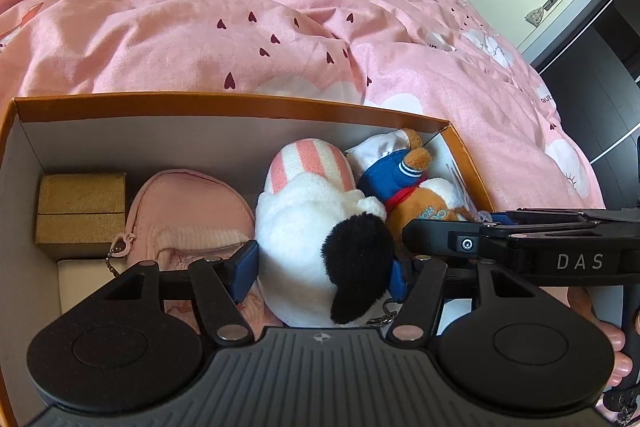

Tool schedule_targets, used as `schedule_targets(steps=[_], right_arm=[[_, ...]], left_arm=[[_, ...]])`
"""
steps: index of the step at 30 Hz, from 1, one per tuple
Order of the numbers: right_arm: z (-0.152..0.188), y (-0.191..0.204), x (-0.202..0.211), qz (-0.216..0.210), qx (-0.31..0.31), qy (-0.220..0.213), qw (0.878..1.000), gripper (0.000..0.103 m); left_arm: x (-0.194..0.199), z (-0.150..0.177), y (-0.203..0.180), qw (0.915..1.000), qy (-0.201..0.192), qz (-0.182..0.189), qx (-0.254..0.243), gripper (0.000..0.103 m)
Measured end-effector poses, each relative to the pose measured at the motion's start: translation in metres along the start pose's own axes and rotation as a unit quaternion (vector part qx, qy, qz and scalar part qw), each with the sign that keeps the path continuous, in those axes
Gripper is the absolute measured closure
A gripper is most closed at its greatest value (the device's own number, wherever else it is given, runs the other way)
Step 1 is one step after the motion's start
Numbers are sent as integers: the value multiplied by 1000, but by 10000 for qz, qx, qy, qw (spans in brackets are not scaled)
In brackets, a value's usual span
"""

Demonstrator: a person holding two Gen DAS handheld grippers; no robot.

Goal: Organize objects
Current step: 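Carry both plush toys over the orange box with both grippers, then lower both plush toys into the orange box beside the pink backpack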

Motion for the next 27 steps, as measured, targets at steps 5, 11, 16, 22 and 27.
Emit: schedule_targets(steps=[5, 11, 16, 22, 27], right_arm=[[-1, 2, -1, -54, 366, 67, 9993, 43], [-2, 10, 6, 170, 1056, -33, 9943, 38], [3, 19, 16, 407, 1808, 55, 9827, 35], [32, 37, 23, 254, 2631, 695, 9619, 45], [44, 42, 7, 248, 2498, 1073, 9620, 53]], left_arm=[[3, 0, -1, 9998, -7, -20, -201, 28], [8, 0, -7, 9984, -29, -172, -532, 22], [14, 1, -14, 9969, -117, -269, -727, 16], [19, 0, -21, 9966, -112, -250, -771, 32], [20, 4, -23, 9962, -140, -432, -746, 49]])
Point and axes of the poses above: each gripper's, at about its wrist camera, not at the fingertips, and x roughly against the way its jaws point, y to its left, z to its underside, the point moved 3 cm from there along -x, roughly the way its jaws point, and after that the axes turned 2 degrees about y, right-handed, at the moved point
